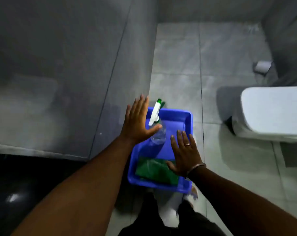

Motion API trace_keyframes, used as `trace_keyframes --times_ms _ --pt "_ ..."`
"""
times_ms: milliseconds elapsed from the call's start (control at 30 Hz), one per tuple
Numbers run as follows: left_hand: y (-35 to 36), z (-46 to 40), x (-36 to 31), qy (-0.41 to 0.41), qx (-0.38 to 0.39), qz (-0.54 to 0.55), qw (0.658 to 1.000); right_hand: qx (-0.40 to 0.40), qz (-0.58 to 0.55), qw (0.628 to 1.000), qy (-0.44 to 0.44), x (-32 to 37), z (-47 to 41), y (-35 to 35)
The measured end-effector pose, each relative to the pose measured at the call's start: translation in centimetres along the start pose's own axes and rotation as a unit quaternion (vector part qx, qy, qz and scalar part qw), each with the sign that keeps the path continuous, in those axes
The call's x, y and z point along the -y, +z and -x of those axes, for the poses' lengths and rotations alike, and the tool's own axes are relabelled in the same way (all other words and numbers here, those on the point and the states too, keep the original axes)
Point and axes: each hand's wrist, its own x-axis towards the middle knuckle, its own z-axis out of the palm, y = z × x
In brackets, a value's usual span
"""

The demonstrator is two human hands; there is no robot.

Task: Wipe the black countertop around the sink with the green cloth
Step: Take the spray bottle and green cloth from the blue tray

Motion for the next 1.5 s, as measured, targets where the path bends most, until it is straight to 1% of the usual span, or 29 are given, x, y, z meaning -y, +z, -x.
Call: trace_keyframes --times_ms 67,133,200,267,400,533,633,700,800,900,967,1033,1100,1167,1200,1233,1367,1433,1500 --pt "2.1 -1.1 0.9 -0.014 0.009 0.078 0.997 0.075 -0.010 0.997 0.011 0.6 -0.8 4.2" --pt "3.5 -1.7 1.4 -0.029 0.001 0.161 0.987 0.137 -0.018 0.990 -0.007 1.2 -1.4 7.9" --pt "5.5 -2.3 1.8 -0.047 -0.013 0.241 0.969 0.158 -0.027 0.987 -0.027 2.1 -2.9 11.3" --pt "6.5 -3.2 2.0 -0.035 -0.045 0.295 0.954 0.157 -0.034 0.986 -0.038 2.7 -4.4 13.1" --pt "8.2 -4.5 1.9 -0.010 -0.111 0.337 0.935 0.159 -0.026 0.985 -0.060 4.0 -6.6 15.3" --pt "9.1 -4.5 1.5 -0.017 -0.124 0.359 0.925 0.183 -0.047 0.980 -0.056 4.5 -7.7 15.6" --pt "9.2 -4.9 1.1 -0.011 -0.115 0.378 0.919 0.222 -0.066 0.972 -0.042 4.6 -8.1 15.6" --pt "9.4 -5.3 0.9 -0.003 -0.111 0.385 0.916 0.256 -0.105 0.961 -0.026 4.5 -8.3 15.6" --pt "9.4 -5.5 0.8 -0.012 -0.109 0.393 0.913 0.296 -0.210 0.932 0.012 3.5 -8.8 15.2" --pt "8.9 -5.4 0.8 -0.028 -0.102 0.427 0.898 0.306 -0.344 0.882 0.101 1.2 -9.0 13.6" --pt "8.3 -5.4 0.6 -0.031 -0.090 0.433 0.896 0.270 -0.435 0.841 0.173 -0.9 -8.7 11.7" --pt "7.3 -5.3 0.0 -0.026 -0.089 0.442 0.892 0.220 -0.495 0.811 0.222 -2.7 -8.2 8.9" --pt "5.8 -5.5 -0.8 -0.024 -0.097 0.459 0.883 0.200 -0.546 0.779 0.236 -4.3 -7.5 5.6" --pt "3.8 -6.1 -1.8 -0.027 -0.100 0.485 0.868 0.181 -0.605 0.736 0.243 -5.8 -6.5 2.1" --pt "2.8 -6.3 -2.3 -0.028 -0.097 0.499 0.861 0.160 -0.636 0.713 0.247 -6.5 -6.1 0.4" --pt "1.6 -6.6 -2.8 -0.029 -0.093 0.509 0.855 0.128 -0.667 0.690 0.251 -7.2 -5.7 -1.3" --pt "-2.5 -7.4 -4.6 -0.012 -0.082 0.517 0.852 -0.017 -0.775 0.574 0.266 -9.1 -5.0 -7.5" --pt "-4.1 -7.8 -5.5 0.001 -0.062 0.526 0.848 -0.063 -0.806 0.532 0.252 -9.6 -5.1 -10.3" --pt "-5.4 -7.9 -6.5 0.016 -0.041 0.534 0.844 -0.095 -0.828 0.504 0.227 -9.7 -5.3 -13.1"
